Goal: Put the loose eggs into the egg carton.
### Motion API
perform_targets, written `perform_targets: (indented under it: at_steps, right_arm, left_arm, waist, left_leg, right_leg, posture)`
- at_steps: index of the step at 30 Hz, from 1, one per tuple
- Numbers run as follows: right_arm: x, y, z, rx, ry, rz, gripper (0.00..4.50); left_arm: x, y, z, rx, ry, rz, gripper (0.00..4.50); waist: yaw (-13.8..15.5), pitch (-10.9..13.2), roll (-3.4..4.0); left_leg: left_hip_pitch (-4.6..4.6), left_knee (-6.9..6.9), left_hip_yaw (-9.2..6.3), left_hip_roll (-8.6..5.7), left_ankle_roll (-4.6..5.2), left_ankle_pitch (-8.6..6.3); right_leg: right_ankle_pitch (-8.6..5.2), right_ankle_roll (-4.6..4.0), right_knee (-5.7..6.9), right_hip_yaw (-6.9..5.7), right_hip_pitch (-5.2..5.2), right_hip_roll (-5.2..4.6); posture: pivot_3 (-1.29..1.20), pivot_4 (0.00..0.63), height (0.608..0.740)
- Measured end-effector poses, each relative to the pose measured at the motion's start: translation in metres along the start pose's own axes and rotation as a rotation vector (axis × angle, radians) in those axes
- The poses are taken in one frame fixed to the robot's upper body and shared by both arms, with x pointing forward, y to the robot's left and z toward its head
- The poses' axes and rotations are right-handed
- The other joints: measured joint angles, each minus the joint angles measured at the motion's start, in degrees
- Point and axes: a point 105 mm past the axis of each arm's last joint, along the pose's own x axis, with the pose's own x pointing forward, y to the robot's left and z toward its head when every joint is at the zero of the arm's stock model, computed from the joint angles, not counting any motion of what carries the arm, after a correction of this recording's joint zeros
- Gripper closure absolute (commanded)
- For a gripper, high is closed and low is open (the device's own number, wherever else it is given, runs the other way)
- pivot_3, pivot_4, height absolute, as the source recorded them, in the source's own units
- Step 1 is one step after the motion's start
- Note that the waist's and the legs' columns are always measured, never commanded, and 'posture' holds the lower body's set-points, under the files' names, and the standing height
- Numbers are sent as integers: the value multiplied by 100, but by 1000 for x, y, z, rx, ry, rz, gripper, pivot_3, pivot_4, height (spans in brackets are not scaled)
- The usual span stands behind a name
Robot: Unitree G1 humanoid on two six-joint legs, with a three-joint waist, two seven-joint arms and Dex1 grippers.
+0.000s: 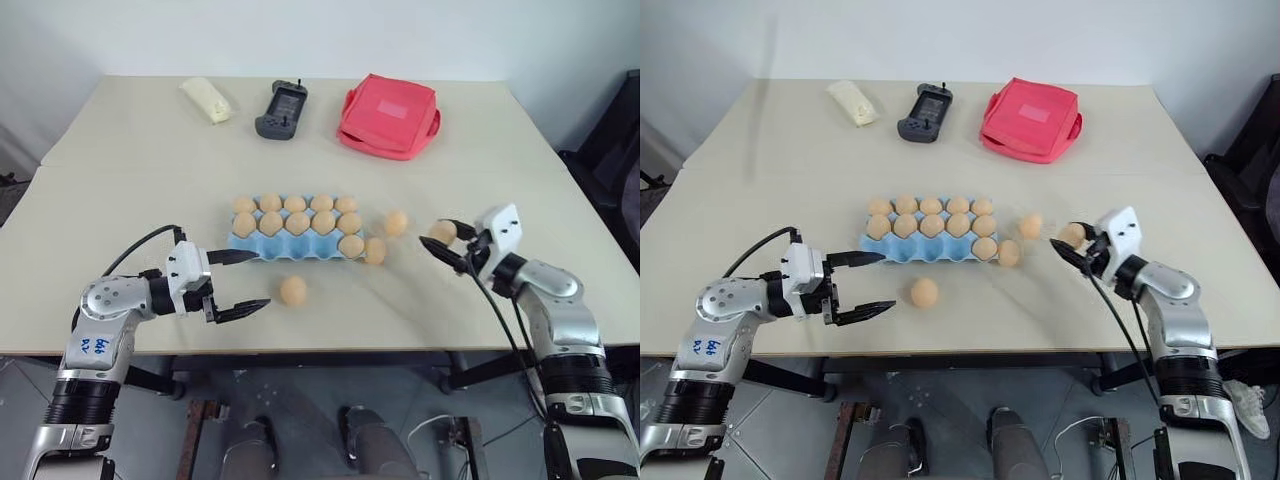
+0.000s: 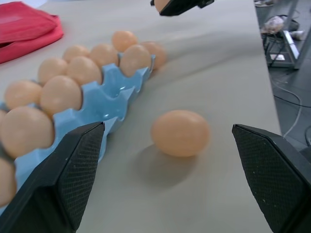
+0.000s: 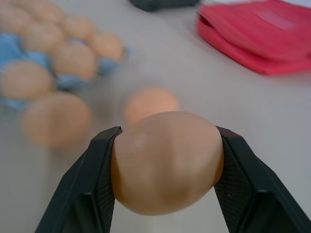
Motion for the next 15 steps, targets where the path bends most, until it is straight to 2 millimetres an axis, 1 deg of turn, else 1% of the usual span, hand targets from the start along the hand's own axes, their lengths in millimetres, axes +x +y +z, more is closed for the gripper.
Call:
perform_targets:
  at_steps: [4, 9, 11, 13, 15]
  right_arm:
    - [33, 37, 14, 16, -26, 119, 2198]
    - [72, 73, 29, 0, -45, 211, 2198]
    - [83, 82, 33, 3, -54, 236, 2198]
    - [91, 89, 34, 0, -45, 259, 1473]
    - [95, 91, 30, 3, -32, 262, 866]
  left_arm:
    - [-15, 8, -9, -31, 31, 70, 0]
    - [-18, 9, -13, -46, 39, 93, 0]
    - [-18, 9, -14, -47, 38, 99, 0]
    - [-18, 9, -14, -49, 40, 104, 0]
    - [-18, 8, -15, -51, 41, 106, 0]
  waist:
    - [-9, 0, 1]
    - [4, 0, 1]
    - [17, 0, 1]
    - [24, 0, 1]
    - [30, 0, 0]
  left_leg:
    - [2, -2, 3, 14, -6, -3]
    - [-2, -20, 10, 35, -15, -8]
    - [-6, -28, 13, 35, -19, -10]
    - [-7, -30, 19, 32, -28, -16]
    - [-8, -31, 22, 32, -39, -24]
  right_leg:
    - [-2, -7, 5, -1, -6, -3]
    - [-14, -29, 2, -8, -12, -8]
    - [-20, -39, 2, -17, -18, -10]
    - [-20, -40, 4, -32, -23, -10]
    - [-14, -28, 7, -40, -28, -4]
  posture:
    - [0, 150, 740]
    - [0, 150, 740]
    - [0, 150, 740]
    - [0, 150, 740]
    - [0, 150, 740]
